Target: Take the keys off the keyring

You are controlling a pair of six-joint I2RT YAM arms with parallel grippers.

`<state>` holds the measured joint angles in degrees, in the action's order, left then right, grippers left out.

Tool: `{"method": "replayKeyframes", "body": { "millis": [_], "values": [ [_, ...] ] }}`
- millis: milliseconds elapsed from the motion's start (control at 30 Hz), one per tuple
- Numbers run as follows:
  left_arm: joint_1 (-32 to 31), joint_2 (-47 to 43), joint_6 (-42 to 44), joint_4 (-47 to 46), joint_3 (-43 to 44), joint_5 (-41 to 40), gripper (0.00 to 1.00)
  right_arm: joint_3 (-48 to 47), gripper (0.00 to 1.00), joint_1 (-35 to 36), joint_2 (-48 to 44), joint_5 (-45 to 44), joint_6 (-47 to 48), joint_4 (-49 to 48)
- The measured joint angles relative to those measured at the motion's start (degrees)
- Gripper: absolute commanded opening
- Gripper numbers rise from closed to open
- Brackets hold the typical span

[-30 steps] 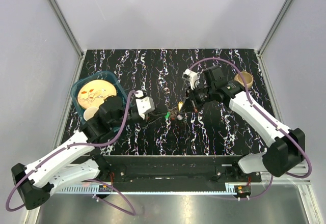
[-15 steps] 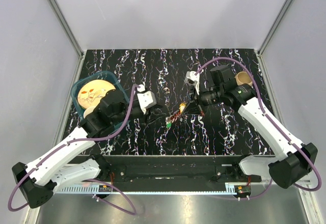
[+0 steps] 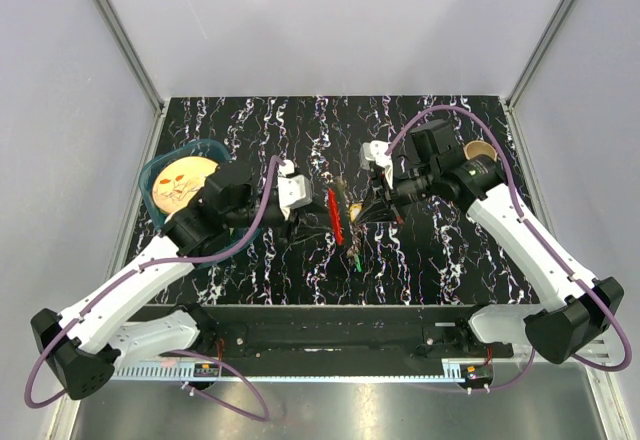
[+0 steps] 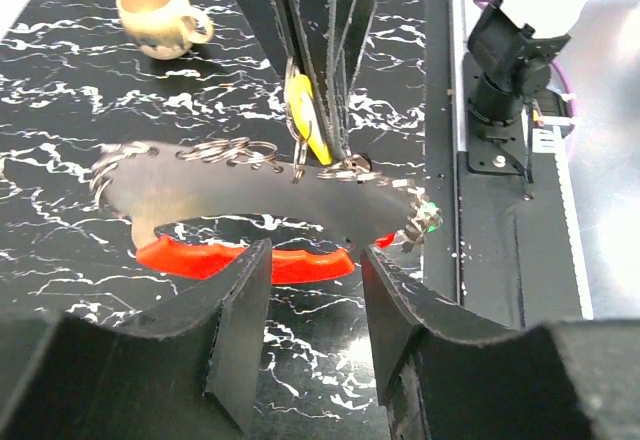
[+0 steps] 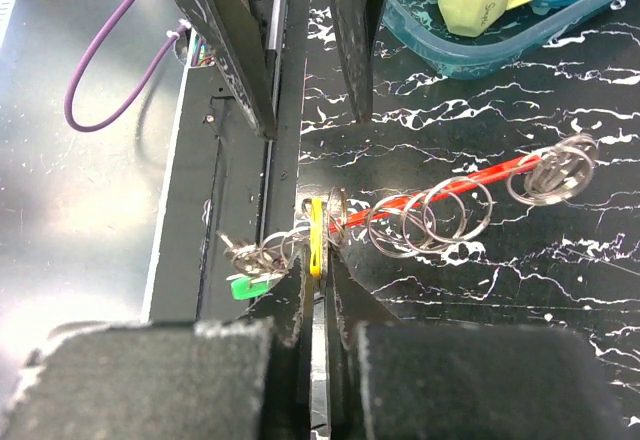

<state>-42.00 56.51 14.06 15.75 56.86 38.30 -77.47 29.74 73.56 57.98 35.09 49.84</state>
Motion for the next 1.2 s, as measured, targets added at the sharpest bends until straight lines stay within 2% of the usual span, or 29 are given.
{"method": "replayKeyframes", "body": {
  "millis": [200, 633, 1200],
  "values": [
    [0.0, 1.8, -0.4, -1.0, 0.0, 4.0, 0.47, 0.0, 0.00, 0.4, 0.0, 1.4, 2.1, 0.1],
    [-0.2, 4.4, -2.6, -6.7, 0.0, 5.3, 0.45, 0.1, 0.00, 1.4, 0.0, 1.7, 2.6, -0.1],
    [-1.5, 7.4, -3.4, -8.7, 0.6, 6.8, 0.32, 2.2, 0.00, 2.6, -2.3, 1.6, 1.9, -2.0]
  ]
}}
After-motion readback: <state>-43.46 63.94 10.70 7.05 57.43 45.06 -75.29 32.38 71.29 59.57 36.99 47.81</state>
